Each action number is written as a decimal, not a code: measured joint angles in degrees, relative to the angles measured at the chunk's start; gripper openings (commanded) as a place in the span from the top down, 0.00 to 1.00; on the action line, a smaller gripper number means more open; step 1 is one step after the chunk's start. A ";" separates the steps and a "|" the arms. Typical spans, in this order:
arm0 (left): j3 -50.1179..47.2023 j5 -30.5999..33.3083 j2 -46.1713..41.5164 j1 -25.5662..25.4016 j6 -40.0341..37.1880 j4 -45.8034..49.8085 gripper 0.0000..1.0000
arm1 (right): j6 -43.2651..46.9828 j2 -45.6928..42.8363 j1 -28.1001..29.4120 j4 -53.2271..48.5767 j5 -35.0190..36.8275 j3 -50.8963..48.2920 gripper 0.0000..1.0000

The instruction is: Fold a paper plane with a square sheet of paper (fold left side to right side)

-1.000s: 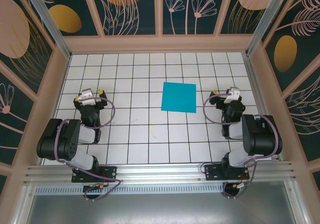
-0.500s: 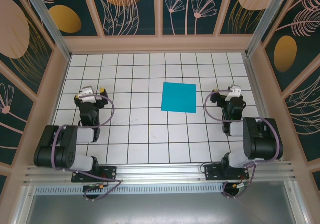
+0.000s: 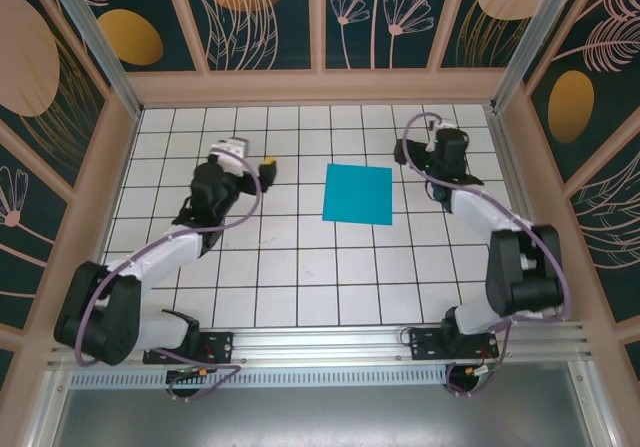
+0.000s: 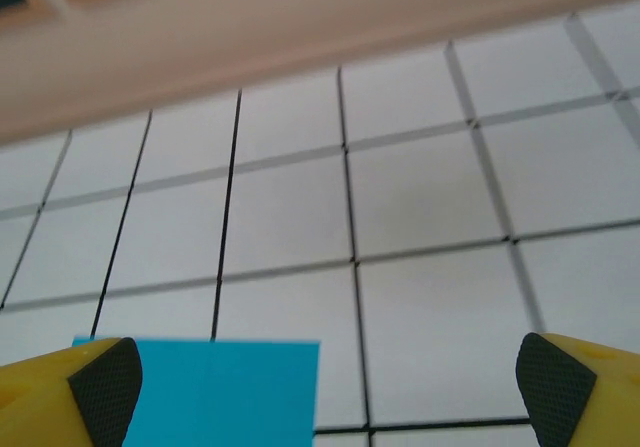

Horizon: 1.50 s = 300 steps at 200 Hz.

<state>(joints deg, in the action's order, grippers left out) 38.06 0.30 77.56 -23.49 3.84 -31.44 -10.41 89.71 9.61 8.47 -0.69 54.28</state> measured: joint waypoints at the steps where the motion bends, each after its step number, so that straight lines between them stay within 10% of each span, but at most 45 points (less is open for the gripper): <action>1: 0.35 -0.11 0.39 -0.42 -0.11 0.42 0.01 | -0.22 0.57 0.22 -0.55 -0.09 0.48 0.01; 91: 22.91 -6.36 27.30 -16.31 -3.80 16.17 0.02 | -5.11 24.55 4.90 -16.61 -2.16 18.29 0.01; 300: 28.98 -12.33 38.88 -19.08 -3.61 25.20 0.01 | -3.56 25.62 6.99 -19.89 -4.17 20.02 0.15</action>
<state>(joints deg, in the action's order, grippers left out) 67.05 -12.03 116.44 -42.57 0.23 -6.24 -13.98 115.33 16.60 -11.42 -4.86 74.30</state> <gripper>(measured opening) 0.985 0.863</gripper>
